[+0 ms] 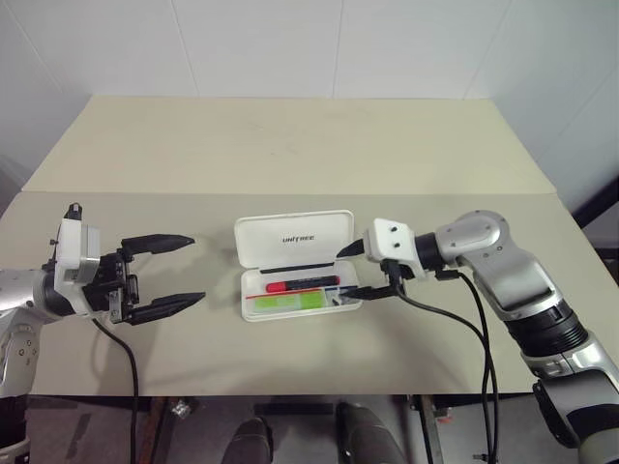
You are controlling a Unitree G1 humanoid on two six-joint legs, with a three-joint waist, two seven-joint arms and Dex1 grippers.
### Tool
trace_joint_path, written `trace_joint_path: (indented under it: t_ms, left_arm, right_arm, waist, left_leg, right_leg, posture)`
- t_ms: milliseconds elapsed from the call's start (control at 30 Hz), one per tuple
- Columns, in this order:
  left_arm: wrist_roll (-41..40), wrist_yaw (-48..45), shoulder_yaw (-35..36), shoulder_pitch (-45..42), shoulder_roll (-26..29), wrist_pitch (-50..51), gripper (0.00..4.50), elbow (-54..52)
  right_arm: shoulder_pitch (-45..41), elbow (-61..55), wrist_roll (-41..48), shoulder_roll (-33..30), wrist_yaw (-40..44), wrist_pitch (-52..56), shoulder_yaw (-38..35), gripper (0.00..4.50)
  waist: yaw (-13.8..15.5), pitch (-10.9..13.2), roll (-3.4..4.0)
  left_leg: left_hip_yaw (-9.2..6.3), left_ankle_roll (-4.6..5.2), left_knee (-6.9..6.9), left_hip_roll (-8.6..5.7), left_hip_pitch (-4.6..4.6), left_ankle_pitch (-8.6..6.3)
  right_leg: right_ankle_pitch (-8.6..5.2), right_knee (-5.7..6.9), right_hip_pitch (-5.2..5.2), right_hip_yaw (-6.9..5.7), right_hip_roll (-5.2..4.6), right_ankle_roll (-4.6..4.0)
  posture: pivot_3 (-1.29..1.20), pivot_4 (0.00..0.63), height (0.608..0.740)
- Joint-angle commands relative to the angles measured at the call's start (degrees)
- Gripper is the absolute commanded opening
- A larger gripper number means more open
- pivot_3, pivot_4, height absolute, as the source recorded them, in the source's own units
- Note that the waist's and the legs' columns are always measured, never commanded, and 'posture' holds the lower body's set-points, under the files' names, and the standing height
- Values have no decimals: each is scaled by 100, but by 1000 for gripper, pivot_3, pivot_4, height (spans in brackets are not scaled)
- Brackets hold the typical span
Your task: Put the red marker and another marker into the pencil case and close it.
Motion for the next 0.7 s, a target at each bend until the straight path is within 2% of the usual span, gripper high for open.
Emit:
trace_joint_path:
  t_ms: [33, 133, 267, 300, 367, 533, 700]
  left_arm:
    - [271, 253, -40, -130, 18, -145, 4500, 168]
    - [429, 438, -71, -255, -14, -263, 4500, 325]
    - [571, 818, -132, -512, -39, -173, 4500, 541]
    - [523, 952, -159, -608, -30, 49, 4311, 592]
    - [521, 948, -233, -678, 28, 166, 3901, 607]
    - [597, 879, -329, -900, 58, 158, 2261, 813]
    - [829, 720, -506, -1363, 85, -104, 569, 1515]
  right_arm:
    - [26, -153, 641, 93, 60, -14, -581, 4475]
    - [292, -107, 1183, 172, 244, -276, -1013, 4475]
    - [597, 201, 1282, 0, 447, -545, -1216, 4475]
    - [630, 306, 1260, -22, 449, -614, -1237, 4492]
    - [666, 435, 1276, -10, 439, -717, -1296, 4500]
    - [733, 507, 1504, 111, 247, -577, -1502, 4500]
    - [969, 593, 1645, 142, 283, -732, -1664, 4500]
  waist:
    - [-4, 0, 0]
    - [2, 0, 0]
    - [8, 0, -1]
    - [10, 0, -1]
    - [7, 0, -1]
    - [-20, 0, 0]
    - [6, 0, 0]
  left_leg:
    - [0, 0, 0, 0, 0, 0]
    - [0, 1, -1, 0, 0, -1]
    - [0, 3, 0, -2, 0, -2]
    - [0, 4, 2, -2, 0, -2]
    - [0, 4, 5, -3, 0, -2]
    - [1, 3, 3, -1, 3, -2]
    - [1, 3, 4, -2, 3, -2]
  right_leg:
    - [0, 0, 0, 0, 0, 0]
    - [4, 2, 0, 0, 0, 7]
    - [5, 3, 1, 0, -1, 10]
    - [6, 4, 0, 0, -1, 11]
    - [6, 9, 0, 1, -1, 12]
    - [6, 14, 0, 2, 2, 10]
    - [4, 19, -1, 1, 2, 9]
  posture:
    - [0, 150, 740]
    - [0, 150, 740]
    - [0, 150, 740]
    - [0, 150, 740]
    - [0, 150, 740]
    - [0, 150, 740]
    - [0, 150, 740]
